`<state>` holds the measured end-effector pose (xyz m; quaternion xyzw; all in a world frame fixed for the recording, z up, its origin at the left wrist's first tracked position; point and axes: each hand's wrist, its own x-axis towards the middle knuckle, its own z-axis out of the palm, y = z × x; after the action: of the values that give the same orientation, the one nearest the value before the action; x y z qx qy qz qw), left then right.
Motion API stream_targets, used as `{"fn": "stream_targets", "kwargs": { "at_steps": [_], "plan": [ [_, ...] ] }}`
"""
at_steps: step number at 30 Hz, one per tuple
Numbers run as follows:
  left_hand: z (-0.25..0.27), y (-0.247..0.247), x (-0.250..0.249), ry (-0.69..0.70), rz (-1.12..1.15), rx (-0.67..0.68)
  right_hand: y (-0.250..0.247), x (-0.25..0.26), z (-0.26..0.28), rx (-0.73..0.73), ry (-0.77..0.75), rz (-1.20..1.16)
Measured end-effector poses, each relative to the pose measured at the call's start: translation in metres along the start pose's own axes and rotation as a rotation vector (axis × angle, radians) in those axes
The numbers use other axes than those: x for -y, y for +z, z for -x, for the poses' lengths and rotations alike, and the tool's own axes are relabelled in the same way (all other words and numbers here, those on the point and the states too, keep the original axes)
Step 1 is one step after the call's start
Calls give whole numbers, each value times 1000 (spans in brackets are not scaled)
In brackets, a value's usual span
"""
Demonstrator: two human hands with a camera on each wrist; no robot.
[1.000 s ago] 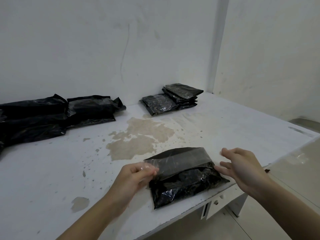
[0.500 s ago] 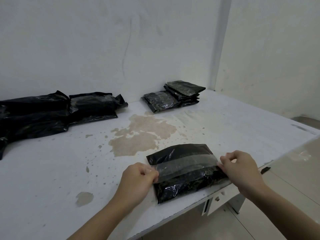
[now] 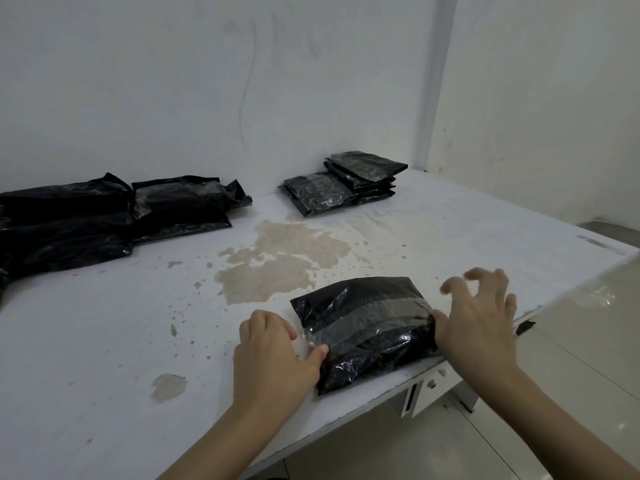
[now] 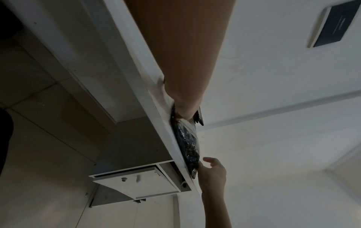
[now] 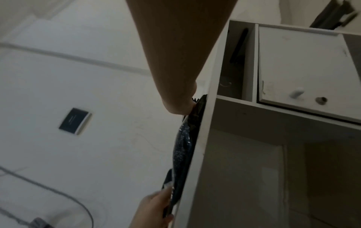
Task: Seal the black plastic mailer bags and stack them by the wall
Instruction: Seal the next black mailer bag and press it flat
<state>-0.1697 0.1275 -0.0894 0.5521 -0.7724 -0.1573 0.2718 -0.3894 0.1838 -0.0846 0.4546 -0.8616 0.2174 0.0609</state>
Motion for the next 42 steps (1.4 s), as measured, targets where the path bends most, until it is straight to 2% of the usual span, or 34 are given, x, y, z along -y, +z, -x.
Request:
{"fn": "stream_targets", "kwargs": {
  "at_steps": [4, 6, 9, 12, 15, 17, 21, 27, 31, 34, 36, 39, 42],
  "plan": [
    [3, 1, 2, 12, 20, -85, 8, 0, 13, 49, -134, 140],
    [-3, -1, 7, -29, 29, -117, 7, 5, 22, 19, -181, 166],
    [-16, -4, 16, -89, -10, -197, 11, 15, 38, 12, -178, 51],
    [-25, -8, 20, 5, -113, -259, 10, 28, 45, 86, -158, 9],
    [-29, -8, 18, 129, -205, -229, 5, 35, 45, 134, -137, 59],
    [-29, -10, 16, 130, -265, -223, 4, 36, 47, 142, -135, 71],
    [-34, -10, 11, -41, -284, -91, 7, 34, 53, 105, -137, 31],
    [-43, -13, 1, -212, -164, -26, 25, 28, 55, -14, -137, -34],
    [-48, -12, -4, -268, 8, 47, 26, 28, 52, 5, -103, -72],
    [-53, -13, 0, -319, 329, 67, 30, 25, 54, 24, -127, -167],
    [-53, -15, 1, -423, 573, 85, 28, 28, 53, 3, -75, -307],
    [-55, -16, 2, -543, 816, 140, 14, 36, 50, -9, 20, -571],
    [-54, -22, 2, -507, 937, 197, 2, 45, 42, -8, 109, -883]
  ]
}}
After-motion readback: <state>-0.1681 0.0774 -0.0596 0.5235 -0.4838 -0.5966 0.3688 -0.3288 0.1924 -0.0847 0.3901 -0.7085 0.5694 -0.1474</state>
